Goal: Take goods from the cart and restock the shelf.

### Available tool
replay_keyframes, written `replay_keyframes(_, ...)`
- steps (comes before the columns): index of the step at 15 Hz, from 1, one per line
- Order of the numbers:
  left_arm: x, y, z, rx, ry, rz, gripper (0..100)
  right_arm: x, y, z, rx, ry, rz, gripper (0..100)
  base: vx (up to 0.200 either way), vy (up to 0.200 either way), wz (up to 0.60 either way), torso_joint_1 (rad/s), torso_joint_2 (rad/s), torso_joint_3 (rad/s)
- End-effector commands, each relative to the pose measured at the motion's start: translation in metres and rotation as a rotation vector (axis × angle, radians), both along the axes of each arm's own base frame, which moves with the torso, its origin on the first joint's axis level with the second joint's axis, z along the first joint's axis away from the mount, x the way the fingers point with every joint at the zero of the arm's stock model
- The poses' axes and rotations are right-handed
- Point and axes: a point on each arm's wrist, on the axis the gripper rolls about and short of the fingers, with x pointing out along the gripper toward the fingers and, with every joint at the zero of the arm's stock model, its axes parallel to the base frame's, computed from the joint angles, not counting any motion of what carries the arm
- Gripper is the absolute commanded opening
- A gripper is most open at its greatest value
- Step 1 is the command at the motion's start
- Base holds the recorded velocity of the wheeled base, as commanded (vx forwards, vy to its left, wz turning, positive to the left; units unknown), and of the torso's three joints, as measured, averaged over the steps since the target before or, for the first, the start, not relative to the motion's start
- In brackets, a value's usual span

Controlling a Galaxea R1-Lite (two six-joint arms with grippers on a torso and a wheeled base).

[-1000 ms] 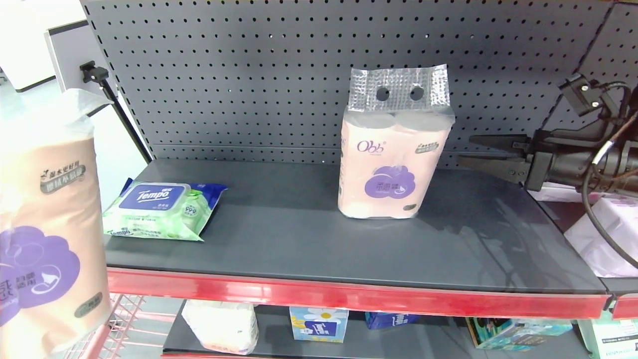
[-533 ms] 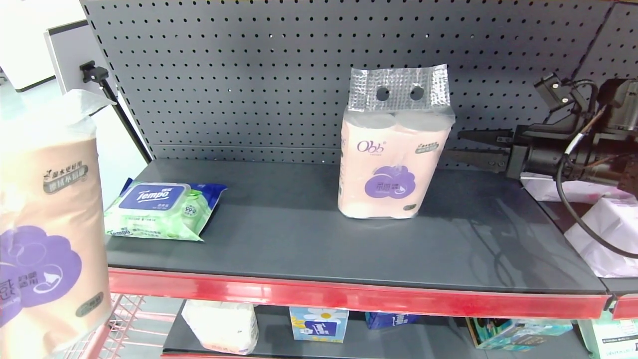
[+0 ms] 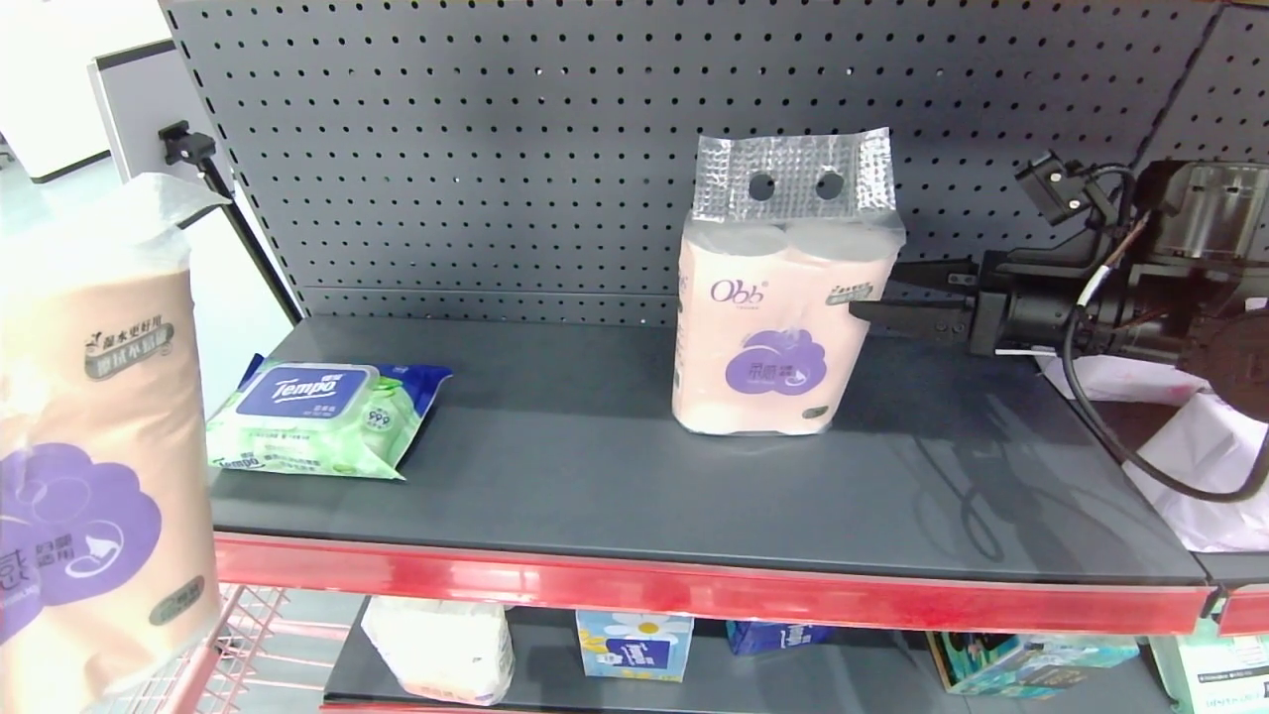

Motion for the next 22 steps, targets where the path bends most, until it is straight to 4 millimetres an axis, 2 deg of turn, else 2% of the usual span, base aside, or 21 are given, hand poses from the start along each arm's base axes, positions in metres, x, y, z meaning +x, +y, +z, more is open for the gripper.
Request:
replay_keyframes(1,0.001,0.0,0.0,0.001,0.0,0.0,0,0.01,0.002,0.0,-0.003,-0.01,0.006,100,0.0,0.0,0.0,0.0,0.0,0.0)
replay_keyframes(4,0.001,0.0,0.0,0.0,0.001,0.0,0,0.017,0.008,0.001,-0.002,-0.019,0.021,100,0.0,0.0,0.0,0.0,0.0,0.0)
replay_keyframes(7,0.002,0.0,0.0,0.001,0.007,0.0,0,0.015,0.027,-0.001,-0.002,-0.016,0.075,100,0.0,0.0,0.0,0.0,0.0,0.0)
replay_keyframes(11,0.002,0.0,0.001,0.002,0.005,0.003,0,0.018,0.039,-0.008,-0.001,0.003,0.118,100,0.0,0.0,0.0,0.0,0.0,0.0)
replay_keyframes(22,0.003,0.0,0.002,0.017,0.0,0.014,0,0.027,0.049,-0.017,-0.012,0.001,0.165,100,0.0,0.0,0.0,0.0,0.0,0.0)
